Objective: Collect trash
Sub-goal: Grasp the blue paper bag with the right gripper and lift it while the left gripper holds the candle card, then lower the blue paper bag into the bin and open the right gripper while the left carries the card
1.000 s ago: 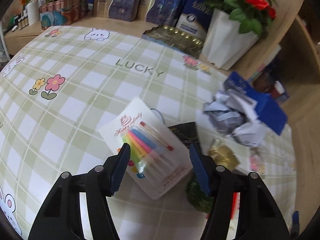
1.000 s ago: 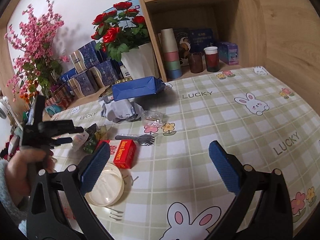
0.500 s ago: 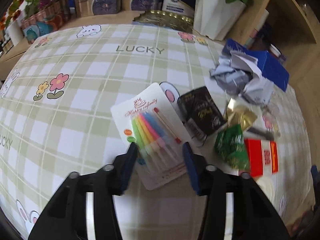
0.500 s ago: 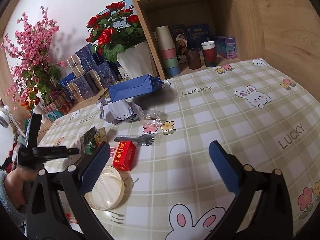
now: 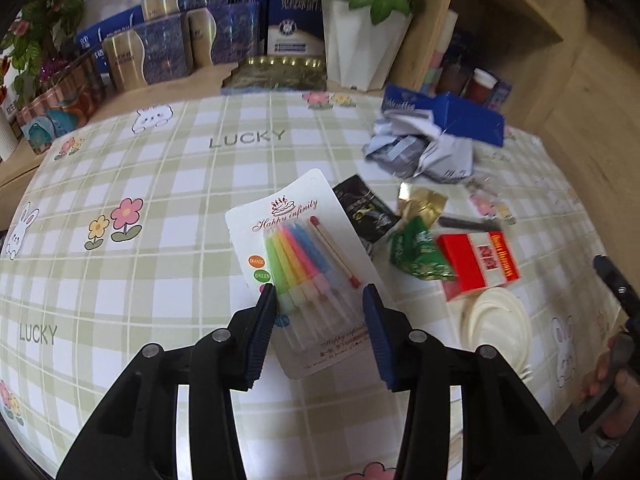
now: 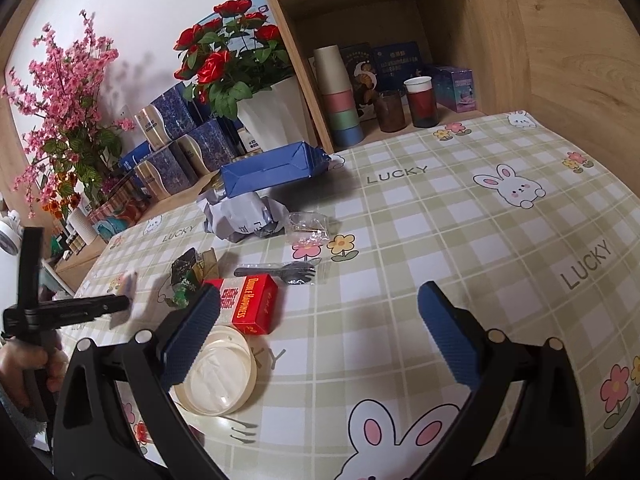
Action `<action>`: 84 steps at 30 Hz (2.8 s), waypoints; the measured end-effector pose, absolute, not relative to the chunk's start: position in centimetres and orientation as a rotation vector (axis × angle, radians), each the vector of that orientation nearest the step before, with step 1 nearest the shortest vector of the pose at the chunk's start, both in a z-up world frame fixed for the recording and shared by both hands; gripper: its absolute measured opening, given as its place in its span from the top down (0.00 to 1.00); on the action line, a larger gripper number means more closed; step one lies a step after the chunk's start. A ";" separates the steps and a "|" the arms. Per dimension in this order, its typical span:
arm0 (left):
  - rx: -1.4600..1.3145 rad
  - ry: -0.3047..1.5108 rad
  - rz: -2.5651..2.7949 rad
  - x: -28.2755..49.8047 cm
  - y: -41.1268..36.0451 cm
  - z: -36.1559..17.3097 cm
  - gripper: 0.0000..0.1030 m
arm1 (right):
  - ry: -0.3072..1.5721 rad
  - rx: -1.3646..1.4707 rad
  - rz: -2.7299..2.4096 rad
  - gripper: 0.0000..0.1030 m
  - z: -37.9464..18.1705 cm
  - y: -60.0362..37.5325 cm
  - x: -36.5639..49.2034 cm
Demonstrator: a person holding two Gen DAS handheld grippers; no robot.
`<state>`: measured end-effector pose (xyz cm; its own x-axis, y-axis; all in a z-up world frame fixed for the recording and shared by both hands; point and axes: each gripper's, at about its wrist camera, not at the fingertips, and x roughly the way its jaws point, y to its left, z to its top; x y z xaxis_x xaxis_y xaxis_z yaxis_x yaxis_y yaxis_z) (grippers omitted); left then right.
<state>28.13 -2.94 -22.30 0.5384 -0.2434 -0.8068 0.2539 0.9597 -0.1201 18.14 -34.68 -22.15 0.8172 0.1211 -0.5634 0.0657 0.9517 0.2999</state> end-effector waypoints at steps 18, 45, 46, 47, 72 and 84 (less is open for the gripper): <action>-0.182 0.802 -0.305 25.9 -0.3 -17.9 0.58 | 0.542 -0.728 -0.031 0.08 -20.9 -28.1 32.0; -0.262 0.818 -0.365 23.7 0.4 -18.2 0.58 | 0.559 -0.100 0.173 0.57 -15.1 -31.5 34.9; -0.272 0.813 -0.365 23.4 0.5 -18.0 0.58 | 0.538 -0.067 0.183 0.57 -14.5 -32.0 33.6; -0.275 0.805 -0.363 22.9 0.5 -17.6 0.58 | 0.528 -0.062 0.181 0.58 -14.2 -32.0 32.9; -0.192 0.747 -0.417 8.8 1.3 -11.8 0.58 | 0.387 0.079 0.199 0.59 -7.5 -31.8 11.1; -0.202 0.730 -0.417 2.2 2.7 -11.4 0.58 | 0.441 0.100 0.294 0.59 -8.9 -28.5 2.4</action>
<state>2.24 2.67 -11.42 0.6685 -0.4360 -0.6025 0.2976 0.8993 -0.3206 2.36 -28.49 -8.95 0.8629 0.3013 -0.4056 -0.2582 0.9530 0.1587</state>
